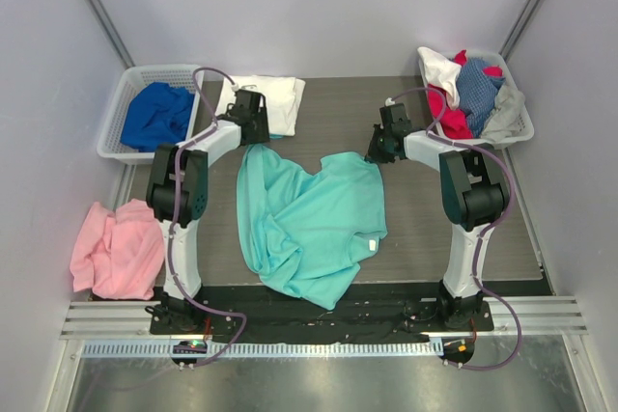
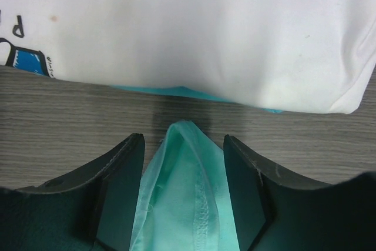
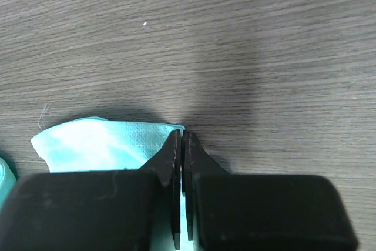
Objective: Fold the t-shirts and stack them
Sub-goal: Flatten the tshirt out
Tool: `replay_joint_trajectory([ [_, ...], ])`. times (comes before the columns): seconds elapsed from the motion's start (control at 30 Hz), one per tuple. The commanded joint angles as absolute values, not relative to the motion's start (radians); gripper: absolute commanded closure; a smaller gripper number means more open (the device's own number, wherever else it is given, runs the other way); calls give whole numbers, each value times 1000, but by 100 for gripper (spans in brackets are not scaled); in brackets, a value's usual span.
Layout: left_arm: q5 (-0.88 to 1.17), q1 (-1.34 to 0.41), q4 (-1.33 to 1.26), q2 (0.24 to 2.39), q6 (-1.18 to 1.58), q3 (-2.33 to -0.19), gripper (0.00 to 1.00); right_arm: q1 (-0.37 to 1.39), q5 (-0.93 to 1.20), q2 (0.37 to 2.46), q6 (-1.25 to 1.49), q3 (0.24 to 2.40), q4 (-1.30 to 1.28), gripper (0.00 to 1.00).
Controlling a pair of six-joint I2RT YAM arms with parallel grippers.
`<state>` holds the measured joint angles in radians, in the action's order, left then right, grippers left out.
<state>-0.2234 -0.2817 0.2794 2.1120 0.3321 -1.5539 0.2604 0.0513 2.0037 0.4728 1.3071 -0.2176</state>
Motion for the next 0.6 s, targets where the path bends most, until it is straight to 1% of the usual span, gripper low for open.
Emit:
replay_joint_trajectory([
  [0.0,-207,-264,229,2111,319,-1565,41,259,44,2043,463,1307,-252,99],
  [0.37,-173,-261,225,2126,322,-1562,60,259,43,2045,460,1308,-258,99],
  [0.5,-167,-261,224,2125,321,-1549,62,258,41,2043,460,1307,-259,99],
  [0.57,-166,-262,224,2120,319,-1545,66,256,41,2043,460,1307,-258,99],
])
